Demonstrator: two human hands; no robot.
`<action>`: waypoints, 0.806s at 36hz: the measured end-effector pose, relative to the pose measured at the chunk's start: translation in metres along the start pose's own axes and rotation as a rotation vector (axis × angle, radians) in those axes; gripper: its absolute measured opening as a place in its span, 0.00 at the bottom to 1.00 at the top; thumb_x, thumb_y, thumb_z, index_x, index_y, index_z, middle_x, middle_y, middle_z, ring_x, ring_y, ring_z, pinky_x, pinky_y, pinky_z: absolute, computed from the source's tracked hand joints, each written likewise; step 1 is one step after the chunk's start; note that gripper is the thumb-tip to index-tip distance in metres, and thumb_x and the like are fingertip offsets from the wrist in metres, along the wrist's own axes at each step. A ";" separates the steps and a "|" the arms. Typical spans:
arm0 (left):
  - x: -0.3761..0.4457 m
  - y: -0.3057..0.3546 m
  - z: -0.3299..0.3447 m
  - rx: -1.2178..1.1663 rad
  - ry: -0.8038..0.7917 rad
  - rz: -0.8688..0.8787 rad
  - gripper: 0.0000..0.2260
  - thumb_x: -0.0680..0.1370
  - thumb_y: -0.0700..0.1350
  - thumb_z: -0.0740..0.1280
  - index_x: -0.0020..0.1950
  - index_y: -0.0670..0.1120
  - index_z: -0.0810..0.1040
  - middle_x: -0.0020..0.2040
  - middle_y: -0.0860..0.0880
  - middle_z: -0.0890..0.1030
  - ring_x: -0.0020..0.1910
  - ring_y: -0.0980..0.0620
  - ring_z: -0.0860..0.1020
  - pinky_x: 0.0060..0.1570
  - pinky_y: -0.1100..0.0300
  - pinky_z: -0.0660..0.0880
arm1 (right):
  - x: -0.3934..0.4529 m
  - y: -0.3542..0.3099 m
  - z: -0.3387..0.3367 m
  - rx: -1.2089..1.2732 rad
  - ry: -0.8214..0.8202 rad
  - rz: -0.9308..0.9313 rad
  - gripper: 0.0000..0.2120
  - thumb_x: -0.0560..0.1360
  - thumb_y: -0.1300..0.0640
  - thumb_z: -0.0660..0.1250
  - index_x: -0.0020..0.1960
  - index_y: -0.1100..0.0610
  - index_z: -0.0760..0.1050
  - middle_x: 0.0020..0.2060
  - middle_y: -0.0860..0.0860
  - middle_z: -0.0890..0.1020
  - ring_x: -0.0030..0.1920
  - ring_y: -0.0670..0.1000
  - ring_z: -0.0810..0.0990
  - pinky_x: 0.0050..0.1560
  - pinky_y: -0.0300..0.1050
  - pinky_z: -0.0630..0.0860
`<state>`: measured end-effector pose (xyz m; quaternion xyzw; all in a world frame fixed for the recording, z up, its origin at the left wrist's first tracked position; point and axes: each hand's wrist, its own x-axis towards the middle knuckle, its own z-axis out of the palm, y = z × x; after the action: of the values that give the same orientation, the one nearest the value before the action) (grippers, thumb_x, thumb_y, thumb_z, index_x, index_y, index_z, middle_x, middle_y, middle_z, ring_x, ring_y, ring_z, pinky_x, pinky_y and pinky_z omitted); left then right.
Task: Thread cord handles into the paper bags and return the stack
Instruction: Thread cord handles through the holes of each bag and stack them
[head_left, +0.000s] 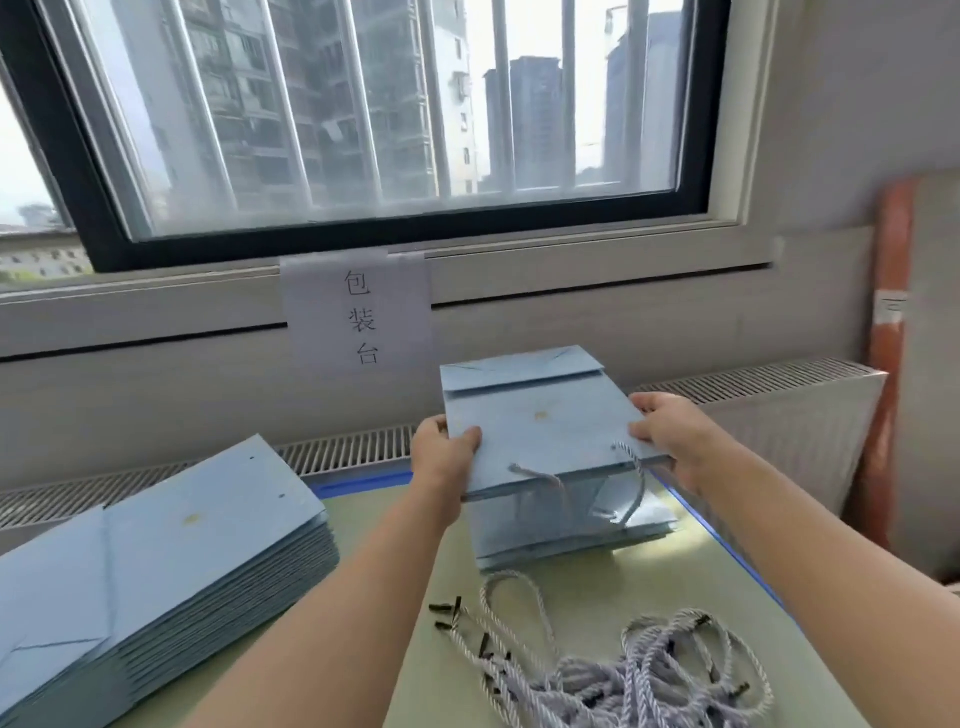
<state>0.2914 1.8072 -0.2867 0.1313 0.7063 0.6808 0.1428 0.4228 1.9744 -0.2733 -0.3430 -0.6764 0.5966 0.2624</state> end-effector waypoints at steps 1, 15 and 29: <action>0.003 -0.005 0.002 0.008 -0.001 -0.010 0.11 0.79 0.36 0.66 0.60 0.38 0.73 0.53 0.41 0.79 0.44 0.46 0.78 0.44 0.55 0.74 | 0.007 0.005 0.000 -0.013 0.008 0.019 0.19 0.76 0.75 0.58 0.65 0.64 0.69 0.50 0.58 0.76 0.44 0.55 0.77 0.33 0.37 0.76; 0.028 0.031 0.007 -0.107 -0.044 0.052 0.11 0.81 0.34 0.58 0.63 0.41 0.70 0.51 0.44 0.78 0.40 0.49 0.79 0.36 0.56 0.78 | 0.032 -0.013 -0.016 0.487 -0.141 -0.016 0.16 0.82 0.52 0.54 0.58 0.60 0.76 0.45 0.54 0.83 0.39 0.51 0.80 0.34 0.40 0.78; 0.023 -0.006 0.000 -0.216 0.032 -0.195 0.09 0.81 0.35 0.59 0.61 0.39 0.71 0.47 0.43 0.76 0.38 0.47 0.75 0.35 0.58 0.74 | -0.005 0.024 -0.009 -1.001 0.154 -0.990 0.41 0.66 0.55 0.76 0.74 0.45 0.60 0.75 0.53 0.60 0.74 0.58 0.58 0.71 0.52 0.46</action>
<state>0.2700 1.8160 -0.2930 0.0351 0.6406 0.7376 0.2104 0.4363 1.9773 -0.2952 -0.1157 -0.9255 -0.0012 0.3607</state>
